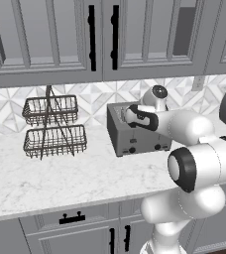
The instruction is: Start the toaster. Once the lever pops up, take the bread to the plate on the dining counter.
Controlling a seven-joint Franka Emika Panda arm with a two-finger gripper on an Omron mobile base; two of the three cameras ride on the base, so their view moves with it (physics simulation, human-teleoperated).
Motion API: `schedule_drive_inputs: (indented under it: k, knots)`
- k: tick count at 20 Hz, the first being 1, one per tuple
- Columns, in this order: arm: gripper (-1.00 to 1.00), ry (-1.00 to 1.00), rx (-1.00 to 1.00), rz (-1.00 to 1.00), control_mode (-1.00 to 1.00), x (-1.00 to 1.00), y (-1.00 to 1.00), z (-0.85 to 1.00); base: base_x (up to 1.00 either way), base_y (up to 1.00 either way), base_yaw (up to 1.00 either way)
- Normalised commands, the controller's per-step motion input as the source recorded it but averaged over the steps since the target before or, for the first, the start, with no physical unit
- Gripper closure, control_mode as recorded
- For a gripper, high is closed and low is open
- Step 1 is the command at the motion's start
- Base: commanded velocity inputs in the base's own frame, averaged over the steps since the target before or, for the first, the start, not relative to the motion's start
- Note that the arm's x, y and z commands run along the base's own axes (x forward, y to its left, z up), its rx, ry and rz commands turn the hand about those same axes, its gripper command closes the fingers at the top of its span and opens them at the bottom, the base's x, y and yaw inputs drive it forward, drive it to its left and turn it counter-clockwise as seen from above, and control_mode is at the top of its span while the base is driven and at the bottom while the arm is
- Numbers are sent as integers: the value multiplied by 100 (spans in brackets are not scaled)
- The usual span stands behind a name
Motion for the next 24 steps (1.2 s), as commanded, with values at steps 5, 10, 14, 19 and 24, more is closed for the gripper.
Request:
schedule_drive_inputs:
  k: [5,10,14,19,24]
  knots:
    - [-100,0,0,0,-100,0,0,0,0,0,0]
    - [-100,0,0,0,-100,0,0,0,0,0,0]
    - [-100,0,0,0,-100,0,0,0,0,0,0]
    - [-100,0,0,0,-100,0,0,0,0,0,0]
    - [-100,0,0,0,-100,0,0,0,0,0,0]
